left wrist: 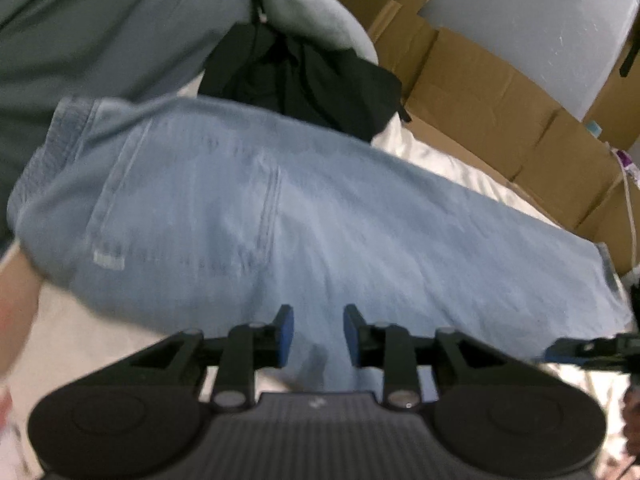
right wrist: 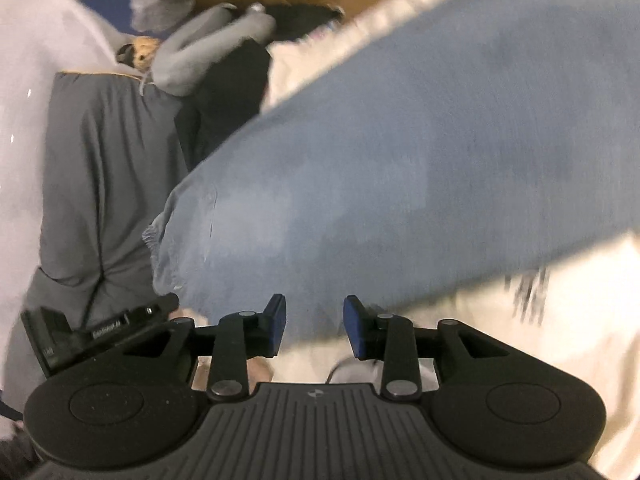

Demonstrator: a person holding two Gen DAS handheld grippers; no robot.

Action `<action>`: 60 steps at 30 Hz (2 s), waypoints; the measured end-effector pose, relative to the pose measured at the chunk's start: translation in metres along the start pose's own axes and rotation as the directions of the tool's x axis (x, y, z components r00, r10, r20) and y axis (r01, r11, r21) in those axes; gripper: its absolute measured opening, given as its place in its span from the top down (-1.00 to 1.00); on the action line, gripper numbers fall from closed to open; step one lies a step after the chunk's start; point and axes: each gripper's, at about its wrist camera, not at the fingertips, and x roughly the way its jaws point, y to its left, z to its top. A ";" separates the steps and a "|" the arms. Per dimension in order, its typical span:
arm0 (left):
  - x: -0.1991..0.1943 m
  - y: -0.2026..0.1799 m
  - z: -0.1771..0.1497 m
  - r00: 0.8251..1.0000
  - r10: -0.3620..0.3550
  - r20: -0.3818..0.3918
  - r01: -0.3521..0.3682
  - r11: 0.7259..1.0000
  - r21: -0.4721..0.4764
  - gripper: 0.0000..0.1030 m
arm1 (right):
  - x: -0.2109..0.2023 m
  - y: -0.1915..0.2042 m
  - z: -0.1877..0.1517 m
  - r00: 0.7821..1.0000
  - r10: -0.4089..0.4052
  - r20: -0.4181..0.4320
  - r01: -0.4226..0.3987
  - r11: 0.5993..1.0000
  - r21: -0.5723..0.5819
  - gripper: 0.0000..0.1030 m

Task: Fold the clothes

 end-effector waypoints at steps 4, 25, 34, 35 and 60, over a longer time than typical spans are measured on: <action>0.024 -0.005 0.017 0.999 0.029 0.019 -0.029 0.999 0.012 0.45 | -0.002 0.004 0.025 0.994 -0.096 0.053 0.100 0.992 -0.081 0.22; 0.145 -0.042 0.099 0.985 0.149 0.089 -0.159 0.981 0.108 0.47 | 0.059 -0.008 0.088 0.925 -0.361 0.115 0.379 0.891 -0.250 0.18; 0.161 -0.050 0.107 0.975 0.179 0.132 -0.199 0.967 0.158 0.44 | 0.073 -0.003 0.103 0.918 -0.369 0.147 0.397 0.872 -0.287 0.20; 0.162 -0.051 0.108 0.973 0.183 0.137 -0.205 0.966 0.160 0.44 | 0.075 -0.003 0.105 0.916 -0.371 0.152 0.400 0.869 -0.290 0.20; 0.109 -0.045 0.116 0.973 0.166 0.160 -0.190 0.970 0.149 0.58 | 0.126 0.007 0.160 0.872 -0.434 0.226 0.487 0.814 -0.316 0.24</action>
